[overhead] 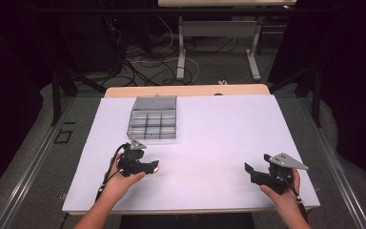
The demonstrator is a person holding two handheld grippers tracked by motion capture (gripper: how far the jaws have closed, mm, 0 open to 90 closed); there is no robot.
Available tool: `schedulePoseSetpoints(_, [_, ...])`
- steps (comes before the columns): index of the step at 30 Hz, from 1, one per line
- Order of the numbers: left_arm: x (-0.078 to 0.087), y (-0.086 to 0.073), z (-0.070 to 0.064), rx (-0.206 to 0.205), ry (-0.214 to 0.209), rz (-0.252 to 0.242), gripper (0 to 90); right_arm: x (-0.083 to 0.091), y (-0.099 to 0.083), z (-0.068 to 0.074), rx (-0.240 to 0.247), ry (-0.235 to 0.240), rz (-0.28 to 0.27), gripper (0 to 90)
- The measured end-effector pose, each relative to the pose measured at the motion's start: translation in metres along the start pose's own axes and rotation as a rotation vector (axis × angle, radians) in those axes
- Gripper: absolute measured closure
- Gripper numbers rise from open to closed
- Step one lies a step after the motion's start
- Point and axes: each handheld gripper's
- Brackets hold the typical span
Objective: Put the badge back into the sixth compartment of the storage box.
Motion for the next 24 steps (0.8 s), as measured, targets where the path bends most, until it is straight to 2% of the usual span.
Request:
schedulePoseSetpoints(3, [-0.003,-0.001,0.001,0.009,0.009,0.020,29.1,0.000,0.000,0.000,-0.002,0.002,0.001,14.9])
schedulePoseSetpoints(7, [-0.005,-0.001,0.002,0.017,0.001,0.028,30.0,0.000,0.000,0.001,-0.007,0.002,0.005,14.9])
schedulePoseSetpoints(9, [-0.006,-0.001,0.003,0.026,0.001,0.050,30.1,0.000,0.000,0.000,-0.008,0.000,0.008,14.9])
schedulePoseSetpoints(12, [-0.009,0.000,0.003,0.043,-0.003,0.057,30.7,-0.001,-0.001,0.000,-0.010,0.000,-0.007,14.9])
schedulePoseSetpoints(15, [-0.009,0.000,0.003,0.041,-0.003,0.080,30.9,-0.001,-0.001,-0.001,-0.015,0.005,-0.001,14.9])
schedulePoseSetpoints(24, [-0.013,0.002,0.001,0.049,-0.002,0.104,32.7,-0.001,-0.001,0.000,-0.010,0.008,-0.001,14.9])
Point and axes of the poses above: each handheld gripper's, and its own axes: x roughly backward along the jaws, y roughly out of its top, z roughly to its left, and after that the axes turned 7 degrees about -y, right-handed
